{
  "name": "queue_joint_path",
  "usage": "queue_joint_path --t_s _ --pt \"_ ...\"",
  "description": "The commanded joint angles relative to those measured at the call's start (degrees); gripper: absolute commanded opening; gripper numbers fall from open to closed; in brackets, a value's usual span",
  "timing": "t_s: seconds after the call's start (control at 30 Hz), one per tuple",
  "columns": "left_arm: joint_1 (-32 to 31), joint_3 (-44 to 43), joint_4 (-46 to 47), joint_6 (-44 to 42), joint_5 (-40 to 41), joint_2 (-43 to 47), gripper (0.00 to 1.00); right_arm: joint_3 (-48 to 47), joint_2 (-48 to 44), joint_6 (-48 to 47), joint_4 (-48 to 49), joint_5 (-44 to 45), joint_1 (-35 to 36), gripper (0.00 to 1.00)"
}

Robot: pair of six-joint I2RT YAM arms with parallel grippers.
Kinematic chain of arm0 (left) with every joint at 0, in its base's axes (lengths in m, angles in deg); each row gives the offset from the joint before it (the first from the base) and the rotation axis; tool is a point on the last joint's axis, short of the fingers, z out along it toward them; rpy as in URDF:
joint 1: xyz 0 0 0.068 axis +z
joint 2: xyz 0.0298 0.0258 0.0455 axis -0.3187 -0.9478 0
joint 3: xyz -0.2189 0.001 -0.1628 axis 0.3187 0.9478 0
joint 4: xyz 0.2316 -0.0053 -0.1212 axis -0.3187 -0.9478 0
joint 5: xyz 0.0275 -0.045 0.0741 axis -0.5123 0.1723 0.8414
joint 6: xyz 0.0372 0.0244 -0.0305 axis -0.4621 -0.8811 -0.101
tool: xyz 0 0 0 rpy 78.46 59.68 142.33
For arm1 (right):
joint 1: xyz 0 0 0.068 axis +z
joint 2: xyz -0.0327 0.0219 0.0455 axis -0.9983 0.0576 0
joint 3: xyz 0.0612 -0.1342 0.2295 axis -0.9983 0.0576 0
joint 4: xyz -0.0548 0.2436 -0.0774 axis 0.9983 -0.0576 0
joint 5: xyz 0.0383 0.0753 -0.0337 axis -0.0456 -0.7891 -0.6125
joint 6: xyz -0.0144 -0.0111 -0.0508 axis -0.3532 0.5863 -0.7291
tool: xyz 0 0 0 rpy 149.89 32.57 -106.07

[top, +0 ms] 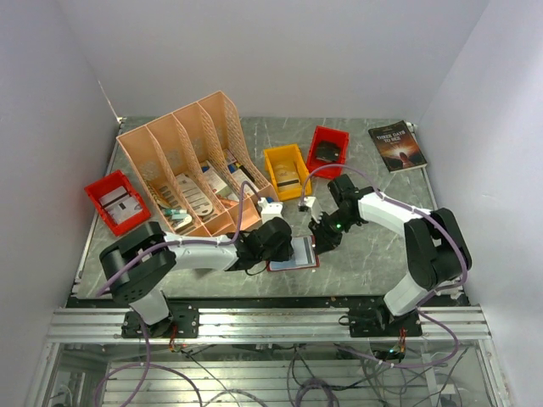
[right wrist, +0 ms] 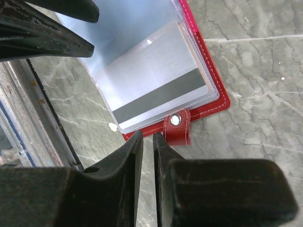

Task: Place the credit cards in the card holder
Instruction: Insert the credit card into the card holder.

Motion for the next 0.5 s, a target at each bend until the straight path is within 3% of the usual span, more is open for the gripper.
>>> queue_joint_path --t_s 0.0,0.47 --pt "-0.2 1.0 -3.1 -1.6 3.0 3.1 0.41 -0.9 -2.1 -2.6 -1.1 -2.7 -0.8 0.16" --pt "-0.2 5.0 -1.8 -4.5 5.1 11.5 0.43 -0.6 -5.4 -5.2 -2.8 -5.4 -2.7 0.17"
